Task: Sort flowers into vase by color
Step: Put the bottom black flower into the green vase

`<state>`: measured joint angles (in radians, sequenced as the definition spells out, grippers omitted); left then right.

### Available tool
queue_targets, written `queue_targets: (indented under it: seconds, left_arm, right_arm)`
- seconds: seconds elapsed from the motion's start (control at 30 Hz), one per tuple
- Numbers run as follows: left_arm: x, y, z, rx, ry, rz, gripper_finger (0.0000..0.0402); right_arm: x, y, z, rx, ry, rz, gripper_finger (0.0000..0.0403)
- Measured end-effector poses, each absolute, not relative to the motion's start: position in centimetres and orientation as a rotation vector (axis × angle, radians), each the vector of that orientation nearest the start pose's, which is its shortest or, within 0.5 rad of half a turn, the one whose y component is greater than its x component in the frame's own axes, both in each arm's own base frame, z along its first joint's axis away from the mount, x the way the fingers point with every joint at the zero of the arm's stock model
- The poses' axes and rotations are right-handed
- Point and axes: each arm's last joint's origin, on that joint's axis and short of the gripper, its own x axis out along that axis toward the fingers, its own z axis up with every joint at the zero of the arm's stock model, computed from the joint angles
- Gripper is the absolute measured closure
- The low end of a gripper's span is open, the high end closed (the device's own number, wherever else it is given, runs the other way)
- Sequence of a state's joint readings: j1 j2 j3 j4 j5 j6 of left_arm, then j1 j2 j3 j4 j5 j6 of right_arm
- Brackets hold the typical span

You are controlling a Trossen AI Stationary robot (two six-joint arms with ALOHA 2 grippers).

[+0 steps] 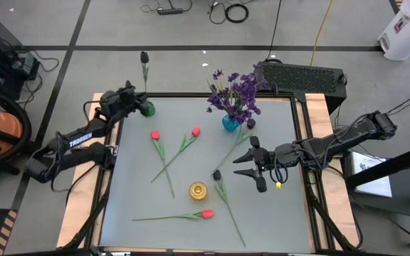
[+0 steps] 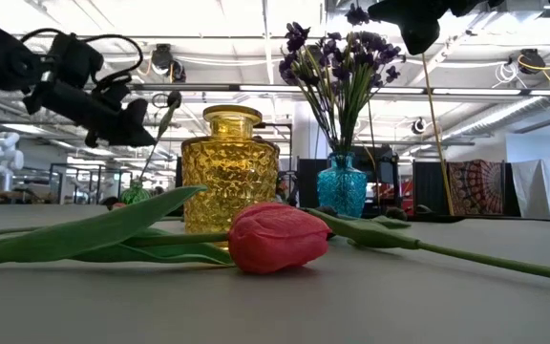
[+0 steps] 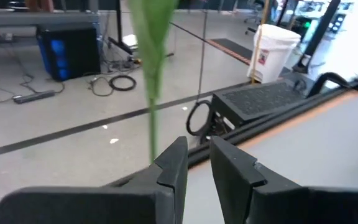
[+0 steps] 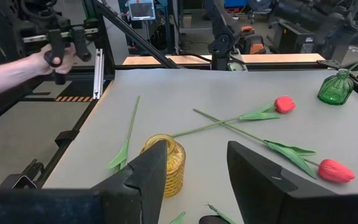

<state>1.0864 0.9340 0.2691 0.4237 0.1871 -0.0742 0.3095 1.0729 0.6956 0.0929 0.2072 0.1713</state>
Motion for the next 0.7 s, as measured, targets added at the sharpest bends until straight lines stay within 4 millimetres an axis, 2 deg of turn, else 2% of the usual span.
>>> queue_targets:
  seconds: [0.37,0.7]
  left_arm:
    - [10.3,13.1,18.8,-0.271,0.271,0.754,0.0326]
    - [12.5,11.0,18.9,-0.263,0.285,0.559,0.0326]
  right_arm:
    - [22.7,6.6,27.4,0.097,0.283,0.077,0.0243]
    - [22.7,6.6,27.4,0.097,0.283,0.077,0.0243]
